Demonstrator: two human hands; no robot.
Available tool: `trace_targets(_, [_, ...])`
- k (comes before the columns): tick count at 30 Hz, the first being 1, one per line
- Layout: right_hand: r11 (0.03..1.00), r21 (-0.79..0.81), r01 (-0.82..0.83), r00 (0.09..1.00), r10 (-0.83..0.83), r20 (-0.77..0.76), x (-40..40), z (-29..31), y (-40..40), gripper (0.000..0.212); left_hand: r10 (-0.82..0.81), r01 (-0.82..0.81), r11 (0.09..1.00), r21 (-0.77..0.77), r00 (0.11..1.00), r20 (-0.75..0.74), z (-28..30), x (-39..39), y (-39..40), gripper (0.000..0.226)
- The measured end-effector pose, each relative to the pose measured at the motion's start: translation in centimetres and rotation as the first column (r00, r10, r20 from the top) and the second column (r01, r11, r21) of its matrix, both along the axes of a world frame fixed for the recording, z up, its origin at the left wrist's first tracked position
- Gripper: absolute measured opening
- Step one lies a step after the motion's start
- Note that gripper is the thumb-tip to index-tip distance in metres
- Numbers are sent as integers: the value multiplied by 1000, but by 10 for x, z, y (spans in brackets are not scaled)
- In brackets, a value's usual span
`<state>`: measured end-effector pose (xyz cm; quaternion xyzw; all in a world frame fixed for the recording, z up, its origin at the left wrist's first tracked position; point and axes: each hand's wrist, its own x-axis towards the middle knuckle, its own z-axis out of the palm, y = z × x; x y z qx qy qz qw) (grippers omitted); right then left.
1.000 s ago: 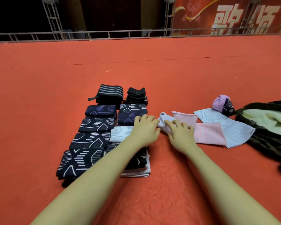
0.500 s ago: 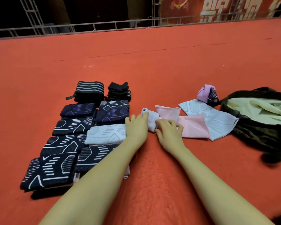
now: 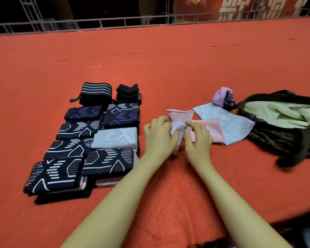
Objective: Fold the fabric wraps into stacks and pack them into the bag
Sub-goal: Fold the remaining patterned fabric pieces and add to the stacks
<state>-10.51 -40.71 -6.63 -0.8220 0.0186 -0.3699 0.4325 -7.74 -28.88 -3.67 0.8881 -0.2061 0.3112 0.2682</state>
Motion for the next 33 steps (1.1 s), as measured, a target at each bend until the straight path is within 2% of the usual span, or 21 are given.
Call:
trace_targets(4, [990,-30,-136,990,137,26,-31,-2,-1,29,-96,58,964,-258,986,-134,-14,-40,5,26])
trace_targets(7, [977,-8,-212,977,212,-25,-46,-9,3,35,-142,86,950,-300,975,-171,-21,-54,12,23])
trace_targets(10, [979,-34,-199,978,196,-69,-52,-12,8,32,-175,132,971,-197,959,-221,-21,-55,20,46])
trace_targets(12, [985,-82,-151,987,146,-64,-52,-12,8,30,-150,146,989,-32,959,-240,-20,-50,23,58])
trace_targets(14, [987,-109,-118,992,111,-67,-51,-13,7,31,-115,144,985,99,960,-256,-19,-44,23,64])
trace_targets(15, [988,-114,-108,992,101,-70,-50,-14,7,31,-106,141,983,116,957,-268,-20,-42,24,64])
trace_targets(21, [978,-195,-76,997,69,-44,-47,-21,6,19,2,14,998,53,960,-281,-43,-48,21,63])
trace_targets(26, [914,-399,70,996,-86,-23,-42,-21,5,14,-29,16,997,-69,982,-187,-50,-46,21,51])
trace_targets(31, [882,-434,184,967,-241,-80,-38,-21,6,10,-6,-2,995,-101,997,-82,-52,-47,22,29])
trace_targets(33, [877,-445,181,968,-240,-79,-38,-21,7,7,9,-14,994,-108,999,-51,-53,-44,23,24])
